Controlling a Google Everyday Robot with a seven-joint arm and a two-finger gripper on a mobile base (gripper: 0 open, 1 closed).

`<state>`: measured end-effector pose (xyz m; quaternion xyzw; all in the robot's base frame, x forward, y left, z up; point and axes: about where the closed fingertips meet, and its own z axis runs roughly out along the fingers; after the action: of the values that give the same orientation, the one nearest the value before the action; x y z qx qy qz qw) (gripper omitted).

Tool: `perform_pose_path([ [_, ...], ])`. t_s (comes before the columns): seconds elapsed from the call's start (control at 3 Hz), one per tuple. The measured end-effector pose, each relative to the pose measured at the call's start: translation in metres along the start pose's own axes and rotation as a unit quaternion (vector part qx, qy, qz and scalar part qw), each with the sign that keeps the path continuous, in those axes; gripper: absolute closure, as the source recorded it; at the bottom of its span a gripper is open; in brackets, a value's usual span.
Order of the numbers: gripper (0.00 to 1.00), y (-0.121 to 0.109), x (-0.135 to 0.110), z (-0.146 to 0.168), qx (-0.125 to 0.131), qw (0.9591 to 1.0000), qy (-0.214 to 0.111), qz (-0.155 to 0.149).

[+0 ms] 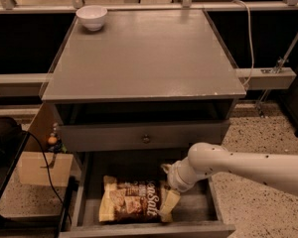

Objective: Pick brown chip bag from middle drawer and place on counter

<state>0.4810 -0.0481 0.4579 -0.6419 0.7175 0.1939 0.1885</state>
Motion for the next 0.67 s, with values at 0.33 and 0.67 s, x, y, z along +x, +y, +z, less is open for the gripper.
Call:
perform_pose_path([
  [0.33, 0.0, -0.002, -0.002, 0.031, -0.012, 0.9998, -0.015, -0.011],
  [0.67, 0.0, -0.002, -0.005, 0.046, -0.017, 0.9994, -0.023, -0.018],
])
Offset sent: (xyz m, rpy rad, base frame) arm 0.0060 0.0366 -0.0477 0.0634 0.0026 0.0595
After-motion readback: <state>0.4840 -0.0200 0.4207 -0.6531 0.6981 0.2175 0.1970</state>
